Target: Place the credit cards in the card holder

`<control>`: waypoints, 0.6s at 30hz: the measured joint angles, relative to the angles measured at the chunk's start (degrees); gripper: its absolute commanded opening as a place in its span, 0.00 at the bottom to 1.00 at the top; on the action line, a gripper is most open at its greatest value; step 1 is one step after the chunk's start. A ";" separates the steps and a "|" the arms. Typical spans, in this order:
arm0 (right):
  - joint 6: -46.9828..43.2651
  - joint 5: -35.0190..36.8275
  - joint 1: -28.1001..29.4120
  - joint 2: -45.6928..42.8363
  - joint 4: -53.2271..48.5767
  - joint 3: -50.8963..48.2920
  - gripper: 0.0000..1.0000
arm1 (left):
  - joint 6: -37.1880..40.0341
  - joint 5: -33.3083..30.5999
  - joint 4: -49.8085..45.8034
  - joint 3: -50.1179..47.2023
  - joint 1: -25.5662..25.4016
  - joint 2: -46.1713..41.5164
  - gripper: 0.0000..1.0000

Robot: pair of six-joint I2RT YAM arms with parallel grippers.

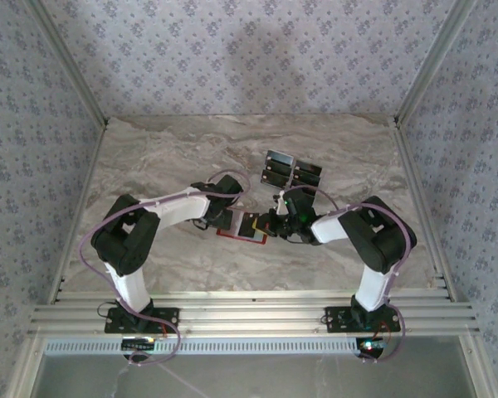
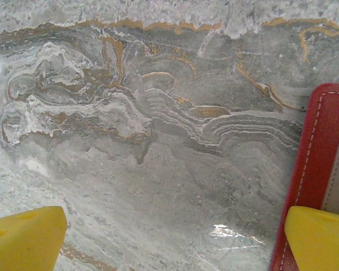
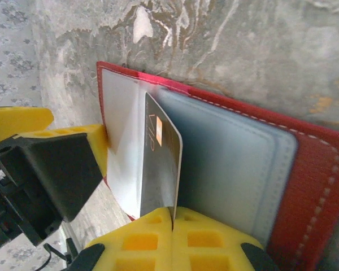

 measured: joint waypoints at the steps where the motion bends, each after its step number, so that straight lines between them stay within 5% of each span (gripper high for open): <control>1: -0.76 -0.02 -0.28 -0.35 -1.29 0.20 0.00 | -0.46 0.20 0.22 -0.42 -0.17 -0.35 1.00; 18: -11.85 -0.83 -3.87 -2.47 -20.13 6.95 0.00 | -1.57 3.39 -1.42 -1.22 -2.93 -6.38 1.00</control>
